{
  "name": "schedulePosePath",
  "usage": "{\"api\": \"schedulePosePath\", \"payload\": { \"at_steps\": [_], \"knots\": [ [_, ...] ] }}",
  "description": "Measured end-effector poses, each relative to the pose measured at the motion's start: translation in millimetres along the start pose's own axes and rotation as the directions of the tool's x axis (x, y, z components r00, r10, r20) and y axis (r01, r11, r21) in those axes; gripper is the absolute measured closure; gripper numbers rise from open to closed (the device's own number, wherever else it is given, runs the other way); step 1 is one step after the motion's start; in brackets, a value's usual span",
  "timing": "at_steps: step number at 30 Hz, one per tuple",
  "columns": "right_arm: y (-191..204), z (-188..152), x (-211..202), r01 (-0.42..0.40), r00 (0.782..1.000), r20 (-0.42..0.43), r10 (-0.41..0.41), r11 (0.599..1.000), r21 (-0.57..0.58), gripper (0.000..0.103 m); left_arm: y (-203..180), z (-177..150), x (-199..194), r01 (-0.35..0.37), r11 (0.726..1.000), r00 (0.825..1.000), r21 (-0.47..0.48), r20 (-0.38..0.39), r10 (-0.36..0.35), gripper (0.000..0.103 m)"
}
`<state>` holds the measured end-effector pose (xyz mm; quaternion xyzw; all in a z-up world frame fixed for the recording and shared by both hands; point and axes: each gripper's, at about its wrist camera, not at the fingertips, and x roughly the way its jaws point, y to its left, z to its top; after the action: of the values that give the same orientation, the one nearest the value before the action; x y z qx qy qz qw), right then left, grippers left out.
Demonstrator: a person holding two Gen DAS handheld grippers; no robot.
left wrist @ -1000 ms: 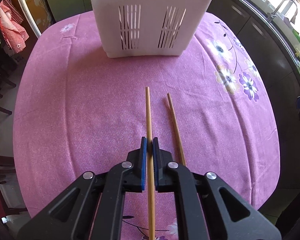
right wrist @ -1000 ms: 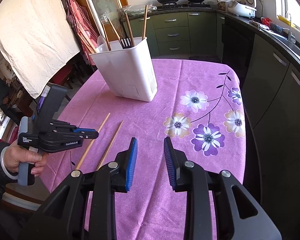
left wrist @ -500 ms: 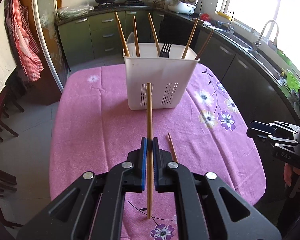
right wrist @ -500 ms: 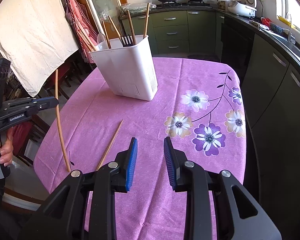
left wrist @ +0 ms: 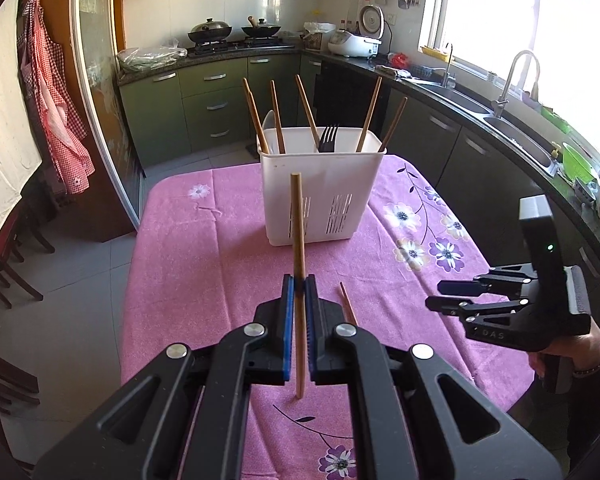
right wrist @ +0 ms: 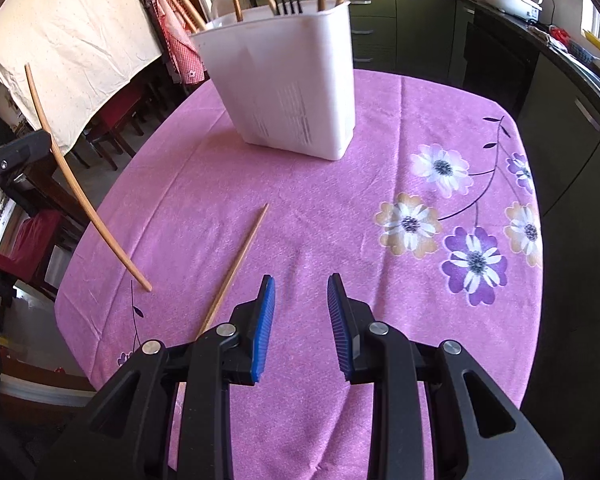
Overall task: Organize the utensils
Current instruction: 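Lift the chopstick toward the caddy with the left gripper while the right reaches for another, then grasp a wooden chopstick from the table with the right gripper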
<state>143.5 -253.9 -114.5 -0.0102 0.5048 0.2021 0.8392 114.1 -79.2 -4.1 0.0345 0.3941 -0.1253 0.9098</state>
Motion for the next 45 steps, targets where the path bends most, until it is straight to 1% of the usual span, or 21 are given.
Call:
{"api": "schedulePosePath", "payload": {
  "at_steps": [6,8,11,14,18,19,21,22,25,27,31,34,39,42,45],
  "knots": [
    [33.8,10.1,44.6,-0.037,0.996,-0.079,0.035,0.999,-0.032,0.075,5.2,-1.5,-0.9,0.011,1.000,1.000,0.003,0.009,-0.011,0.098],
    [43.8,15.3,59.6,-0.037,0.994,-0.105,0.033,0.999,-0.040,0.075,6.5,-2.0,-0.9,0.015,1.000,1.000,0.005,0.011,-0.015,0.098],
    [57.1,21.8,79.3,-0.025,0.990,-0.143,0.016,0.998,-0.056,0.075,9.2,-2.4,-1.9,0.022,1.000,1.000,0.007,0.011,-0.022,0.098],
    [64.3,27.0,96.2,0.006,0.984,-0.175,-0.017,0.998,-0.065,0.075,11.6,-2.7,-1.5,0.022,1.000,1.000,0.011,0.011,-0.022,0.098],
    [75.1,32.6,101.6,0.047,0.982,-0.177,-0.061,0.995,-0.084,0.074,12.2,-2.1,-1.4,0.029,0.999,1.000,0.015,0.010,-0.029,0.097],
    [78.9,33.9,103.4,0.059,0.981,-0.177,-0.075,0.994,-0.092,0.076,12.2,-2.1,-1.3,0.031,0.999,0.999,0.016,0.010,-0.031,0.097],
    [82.5,35.4,105.1,0.087,0.979,-0.174,-0.104,0.991,-0.102,0.084,11.8,-2.3,-1.3,0.035,0.999,0.999,0.018,0.010,-0.035,0.098],
    [82.0,35.2,105.2,0.095,0.979,-0.172,-0.112,0.990,-0.105,0.090,11.7,-2.5,-1.3,0.037,0.999,0.999,0.019,0.010,-0.037,0.098],
    [75.6,32.6,104.0,0.072,0.982,-0.170,-0.084,0.994,-0.077,0.095,11.4,-2.7,-1.5,0.040,0.999,0.999,0.022,0.010,-0.040,0.098],
    [72.1,31.0,102.0,0.067,0.984,-0.161,-0.079,0.995,-0.077,0.096,11.1,-2.3,-1.0,0.039,0.999,0.999,0.022,0.009,-0.039,0.098],
    [64.1,25.9,93.7,0.068,0.985,-0.151,-0.080,0.995,-0.079,0.096,9.2,-2.3,-0.4,0.033,0.999,0.999,0.030,0.007,-0.033,0.097],
    [48.4,15.2,71.0,0.059,0.990,-0.121,-0.068,0.995,-0.077,0.096,7.6,-1.7,0.1,0.035,0.999,0.999,0.036,0.004,-0.035,0.098],
    [38.6,16.0,9.9,0.037,0.999,0.010,-0.036,0.997,-0.071,0.097,5.4,-1.6,-0.3,0.035,0.998,0.999,0.046,0.003,-0.035,0.098],
    [34.0,10.6,-34.3,0.031,0.995,0.095,-0.024,0.997,-0.074,0.097,4.3,-2.0,-1.0,0.035,0.998,0.999,0.052,0.003,-0.035,0.097],
    [27.6,2.2,-69.1,0.037,0.987,0.161,-0.026,0.997,-0.070,0.097,4.3,-2.5,-1.7,0.033,0.998,0.999,0.053,0.004,-0.034,0.097]
  ]
}}
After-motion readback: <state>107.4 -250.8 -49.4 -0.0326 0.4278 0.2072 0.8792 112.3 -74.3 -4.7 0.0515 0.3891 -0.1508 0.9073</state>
